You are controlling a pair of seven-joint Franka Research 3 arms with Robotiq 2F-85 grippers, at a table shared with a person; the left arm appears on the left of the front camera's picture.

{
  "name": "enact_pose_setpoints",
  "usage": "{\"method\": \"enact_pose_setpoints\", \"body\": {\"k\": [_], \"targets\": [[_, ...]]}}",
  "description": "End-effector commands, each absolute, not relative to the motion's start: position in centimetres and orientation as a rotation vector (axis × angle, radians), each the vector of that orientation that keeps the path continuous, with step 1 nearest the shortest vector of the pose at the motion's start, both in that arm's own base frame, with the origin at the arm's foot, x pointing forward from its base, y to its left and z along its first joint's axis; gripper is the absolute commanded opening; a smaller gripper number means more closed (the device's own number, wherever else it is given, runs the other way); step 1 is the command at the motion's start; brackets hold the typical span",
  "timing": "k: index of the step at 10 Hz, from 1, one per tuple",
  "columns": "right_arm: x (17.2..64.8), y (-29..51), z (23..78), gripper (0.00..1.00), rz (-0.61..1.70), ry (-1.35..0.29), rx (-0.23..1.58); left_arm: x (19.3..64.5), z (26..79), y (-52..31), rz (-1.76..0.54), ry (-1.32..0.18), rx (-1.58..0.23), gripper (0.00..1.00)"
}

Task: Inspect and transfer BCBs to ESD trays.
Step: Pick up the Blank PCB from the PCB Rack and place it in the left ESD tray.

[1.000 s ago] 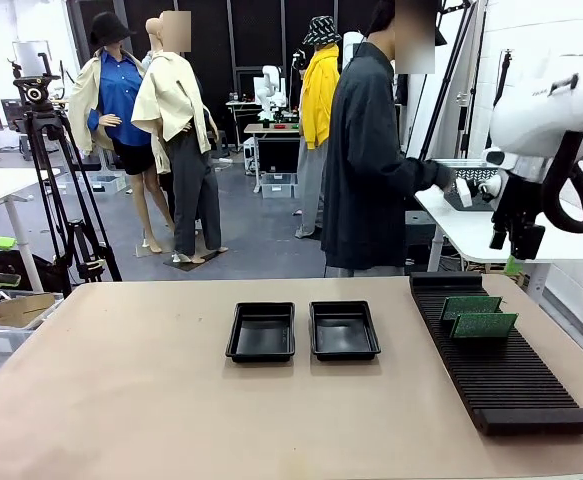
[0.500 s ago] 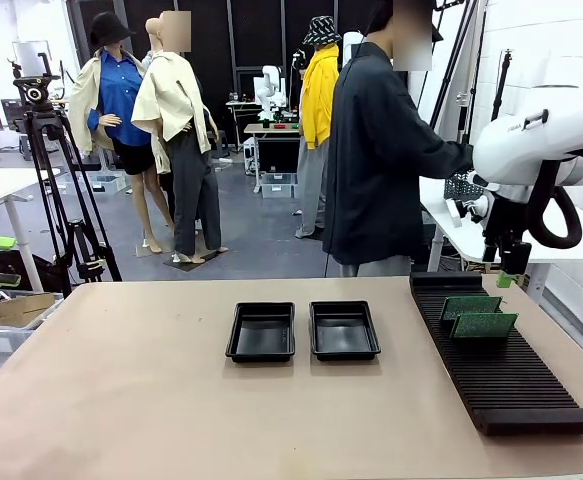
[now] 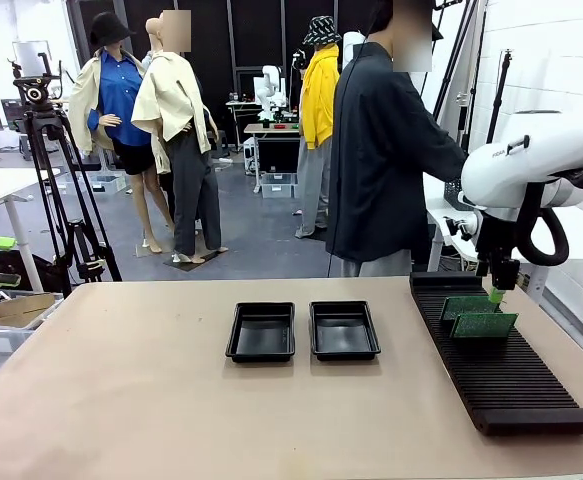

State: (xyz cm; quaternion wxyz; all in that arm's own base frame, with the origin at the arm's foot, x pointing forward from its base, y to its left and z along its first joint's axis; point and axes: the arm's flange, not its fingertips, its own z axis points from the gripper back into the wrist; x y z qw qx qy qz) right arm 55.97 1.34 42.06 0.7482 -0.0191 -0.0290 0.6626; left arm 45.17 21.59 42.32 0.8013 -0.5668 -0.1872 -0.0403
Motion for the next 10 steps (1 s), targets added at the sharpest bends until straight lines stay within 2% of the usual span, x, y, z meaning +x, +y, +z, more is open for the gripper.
{"method": "enact_pose_setpoints", "body": {"k": [1,10], "targets": [[55.4,1.3,41.3,1.00,1.429,-0.045,-0.081,45.1,42.5,21.6,-0.070,-0.394,-1.211,1.00],[54.1,1.4,38.1,1.00,1.447,-0.022,-0.039,45.1,42.5,21.6,-0.070,-0.394,-1.211,1.00]]}}
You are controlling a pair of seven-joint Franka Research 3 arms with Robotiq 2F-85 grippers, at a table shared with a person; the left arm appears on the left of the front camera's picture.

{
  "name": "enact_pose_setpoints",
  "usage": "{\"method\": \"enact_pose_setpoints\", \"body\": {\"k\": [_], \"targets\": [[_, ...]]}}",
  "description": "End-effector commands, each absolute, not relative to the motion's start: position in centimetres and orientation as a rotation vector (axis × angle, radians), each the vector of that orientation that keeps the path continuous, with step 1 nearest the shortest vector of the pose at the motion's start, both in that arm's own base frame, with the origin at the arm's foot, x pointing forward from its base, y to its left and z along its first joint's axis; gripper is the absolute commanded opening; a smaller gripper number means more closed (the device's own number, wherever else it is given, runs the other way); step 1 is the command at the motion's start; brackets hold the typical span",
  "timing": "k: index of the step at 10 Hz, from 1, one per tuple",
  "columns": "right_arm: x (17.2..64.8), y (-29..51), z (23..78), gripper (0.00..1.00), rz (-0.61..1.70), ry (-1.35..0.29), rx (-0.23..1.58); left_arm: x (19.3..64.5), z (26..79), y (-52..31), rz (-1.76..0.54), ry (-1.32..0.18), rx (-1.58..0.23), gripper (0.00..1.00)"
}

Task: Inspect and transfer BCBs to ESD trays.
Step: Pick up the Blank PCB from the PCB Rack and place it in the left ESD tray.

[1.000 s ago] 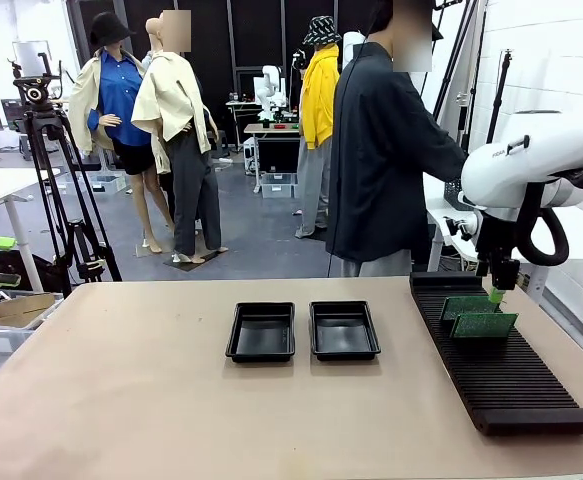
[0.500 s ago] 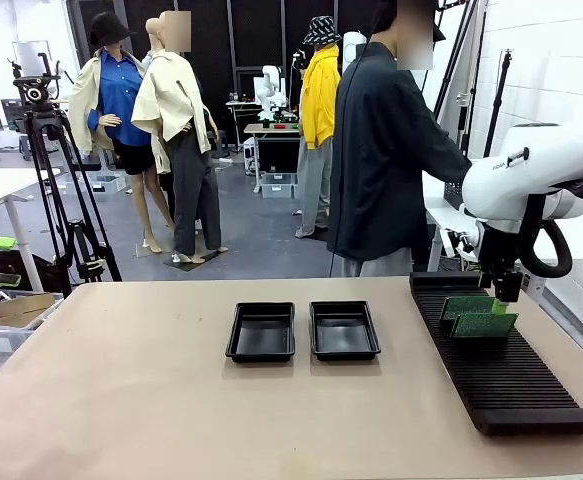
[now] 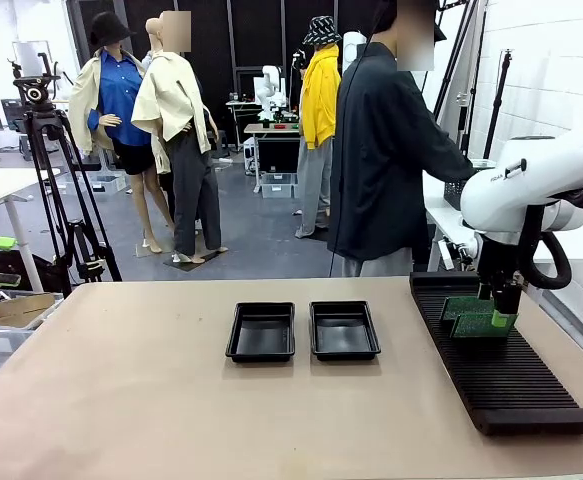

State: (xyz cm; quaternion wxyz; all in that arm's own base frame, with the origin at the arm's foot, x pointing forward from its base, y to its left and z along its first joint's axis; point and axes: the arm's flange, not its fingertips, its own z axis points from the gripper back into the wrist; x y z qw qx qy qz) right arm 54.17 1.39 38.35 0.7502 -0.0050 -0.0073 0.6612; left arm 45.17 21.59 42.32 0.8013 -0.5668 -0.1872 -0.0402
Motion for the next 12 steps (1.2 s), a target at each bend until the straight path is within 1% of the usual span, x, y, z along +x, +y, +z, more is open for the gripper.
{"method": "enact_pose_setpoints", "body": {"k": [1,6,9,10,12], "targets": [[54.0,1.3,37.8,1.00,1.444,-0.026,-0.042,45.1,42.5,21.6,-0.070,-0.394,-1.211,1.00],[54.3,1.2,35.9,1.00,1.461,-0.043,-0.017,45.1,42.5,21.6,-0.070,-0.394,-1.211,1.00],[54.2,1.2,35.8,1.00,1.451,-0.066,-0.028,45.1,42.5,21.6,-0.070,-0.394,-1.211,1.00],[54.2,1.2,35.7,0.98,1.451,-0.069,-0.030,45.1,42.5,21.6,-0.070,-0.394,-1.211,1.00],[54.2,1.1,35.7,0.86,1.451,-0.071,-0.031,45.1,42.5,21.6,-0.070,-0.394,-1.211,1.00]]}}
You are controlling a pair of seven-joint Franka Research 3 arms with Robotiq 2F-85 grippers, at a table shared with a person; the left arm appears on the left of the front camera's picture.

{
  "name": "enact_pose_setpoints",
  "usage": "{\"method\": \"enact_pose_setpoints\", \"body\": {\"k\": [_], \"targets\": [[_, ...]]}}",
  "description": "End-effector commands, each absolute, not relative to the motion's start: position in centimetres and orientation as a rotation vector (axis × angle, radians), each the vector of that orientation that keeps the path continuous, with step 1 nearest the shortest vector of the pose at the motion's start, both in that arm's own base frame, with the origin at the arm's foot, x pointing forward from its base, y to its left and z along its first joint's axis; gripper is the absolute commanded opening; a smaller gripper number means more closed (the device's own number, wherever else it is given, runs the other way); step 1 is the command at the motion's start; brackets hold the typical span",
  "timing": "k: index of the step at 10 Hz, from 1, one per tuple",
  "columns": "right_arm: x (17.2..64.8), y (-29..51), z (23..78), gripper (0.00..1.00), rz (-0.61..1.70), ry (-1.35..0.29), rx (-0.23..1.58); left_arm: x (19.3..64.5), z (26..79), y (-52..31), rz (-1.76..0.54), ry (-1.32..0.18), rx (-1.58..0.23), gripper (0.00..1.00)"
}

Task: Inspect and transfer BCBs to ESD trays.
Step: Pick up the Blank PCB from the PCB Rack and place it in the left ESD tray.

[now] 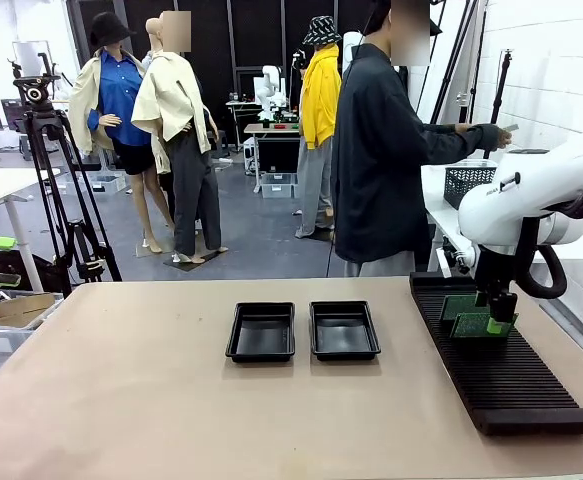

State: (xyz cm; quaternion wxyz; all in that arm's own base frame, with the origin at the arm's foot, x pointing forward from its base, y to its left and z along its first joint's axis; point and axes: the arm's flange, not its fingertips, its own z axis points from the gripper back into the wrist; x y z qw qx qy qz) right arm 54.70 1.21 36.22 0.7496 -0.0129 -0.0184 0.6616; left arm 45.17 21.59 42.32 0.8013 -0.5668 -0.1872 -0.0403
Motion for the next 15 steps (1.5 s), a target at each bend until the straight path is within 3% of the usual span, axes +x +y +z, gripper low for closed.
{"method": "enact_pose_setpoints", "body": {"k": [1,11,15], "targets": [[54.24,0.92,35.90,0.79,1.449,-0.073,-0.034,45.08,42.55,21.59,-0.070,-0.394,-1.211,1.00],[54.24,0.56,35.96,0.02,1.456,-0.066,-0.039,45.08,42.55,21.59,-0.070,-0.394,-1.211,1.00],[54.48,0.69,35.99,0.00,1.459,-0.044,-0.023,45.08,42.55,21.59,-0.070,-0.394,-1.211,1.00]]}}
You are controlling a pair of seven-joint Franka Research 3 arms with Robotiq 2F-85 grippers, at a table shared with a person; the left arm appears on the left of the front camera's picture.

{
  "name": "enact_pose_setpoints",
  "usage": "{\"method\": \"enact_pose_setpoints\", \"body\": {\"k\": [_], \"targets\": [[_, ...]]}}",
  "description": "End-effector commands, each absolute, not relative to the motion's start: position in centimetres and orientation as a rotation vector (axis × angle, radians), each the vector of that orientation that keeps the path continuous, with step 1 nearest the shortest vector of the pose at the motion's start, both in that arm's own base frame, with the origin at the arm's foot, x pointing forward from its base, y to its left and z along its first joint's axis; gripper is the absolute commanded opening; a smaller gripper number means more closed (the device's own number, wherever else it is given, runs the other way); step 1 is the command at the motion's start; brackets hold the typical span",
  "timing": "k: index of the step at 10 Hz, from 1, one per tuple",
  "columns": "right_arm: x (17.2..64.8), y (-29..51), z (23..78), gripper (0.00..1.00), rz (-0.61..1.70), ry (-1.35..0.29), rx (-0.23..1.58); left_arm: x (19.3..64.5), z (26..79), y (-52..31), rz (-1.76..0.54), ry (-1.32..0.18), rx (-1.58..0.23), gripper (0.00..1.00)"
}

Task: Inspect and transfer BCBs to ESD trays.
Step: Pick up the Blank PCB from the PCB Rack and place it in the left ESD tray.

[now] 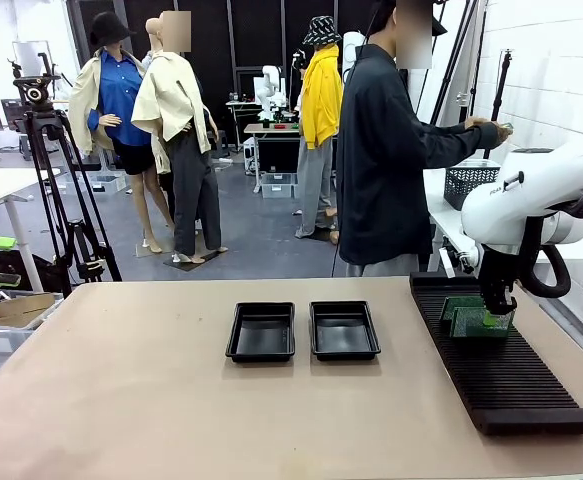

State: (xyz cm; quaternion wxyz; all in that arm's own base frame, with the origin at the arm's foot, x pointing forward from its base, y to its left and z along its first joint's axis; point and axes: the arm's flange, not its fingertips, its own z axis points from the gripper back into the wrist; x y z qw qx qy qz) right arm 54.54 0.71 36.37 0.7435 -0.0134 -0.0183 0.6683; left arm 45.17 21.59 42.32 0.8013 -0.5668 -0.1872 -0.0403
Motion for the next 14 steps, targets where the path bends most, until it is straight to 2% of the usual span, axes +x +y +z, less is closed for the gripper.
{"method": "enact_pose_setpoints", "body": {"k": [1,8,14], "targets": [[54.5,0.7,36.0,0.00,1.460,-0.041,-0.021,45.1,42.5,21.6,-0.070,-0.394,-1.211,1.00],[54.2,0.7,37.1,0.00,1.469,-0.044,-0.031,45.1,42.5,21.6,-0.070,-0.394,-1.211,1.00],[53.5,1.5,43.0,0.00,1.516,-0.026,-0.014,45.1,42.5,21.6,-0.070,-0.394,-1.211,1.00]]}}
